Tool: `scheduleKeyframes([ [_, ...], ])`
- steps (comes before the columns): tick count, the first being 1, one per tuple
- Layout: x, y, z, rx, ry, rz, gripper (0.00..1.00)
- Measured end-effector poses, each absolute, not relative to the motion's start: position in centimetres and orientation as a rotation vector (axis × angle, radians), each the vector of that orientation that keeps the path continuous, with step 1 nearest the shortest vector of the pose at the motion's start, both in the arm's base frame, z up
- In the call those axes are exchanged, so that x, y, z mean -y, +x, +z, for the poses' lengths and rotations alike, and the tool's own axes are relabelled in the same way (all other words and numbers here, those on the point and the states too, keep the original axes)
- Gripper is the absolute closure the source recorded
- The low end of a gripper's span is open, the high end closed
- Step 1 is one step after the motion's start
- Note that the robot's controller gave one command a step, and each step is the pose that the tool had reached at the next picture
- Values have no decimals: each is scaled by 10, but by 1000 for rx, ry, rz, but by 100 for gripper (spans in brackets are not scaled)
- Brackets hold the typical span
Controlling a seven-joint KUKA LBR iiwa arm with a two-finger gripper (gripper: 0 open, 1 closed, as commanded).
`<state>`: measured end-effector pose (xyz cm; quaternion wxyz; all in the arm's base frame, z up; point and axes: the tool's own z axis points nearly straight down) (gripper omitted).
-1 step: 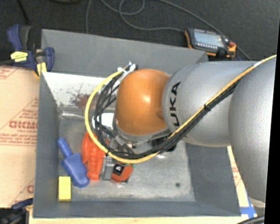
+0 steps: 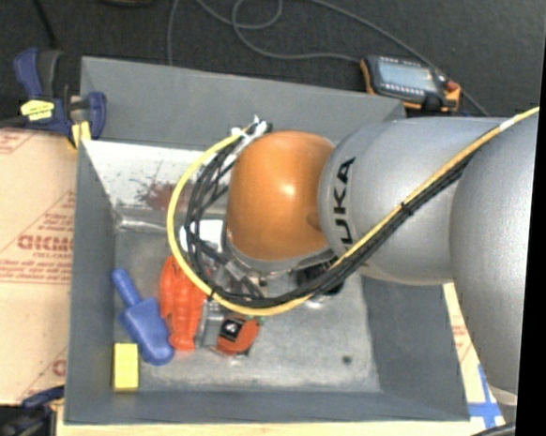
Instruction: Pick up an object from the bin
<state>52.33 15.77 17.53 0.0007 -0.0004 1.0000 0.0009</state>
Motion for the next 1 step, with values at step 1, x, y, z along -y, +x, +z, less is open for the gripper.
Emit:
scheduleKeyframes([
  [1, -145, 539, 158, -3132, -117, 4, 0],
])
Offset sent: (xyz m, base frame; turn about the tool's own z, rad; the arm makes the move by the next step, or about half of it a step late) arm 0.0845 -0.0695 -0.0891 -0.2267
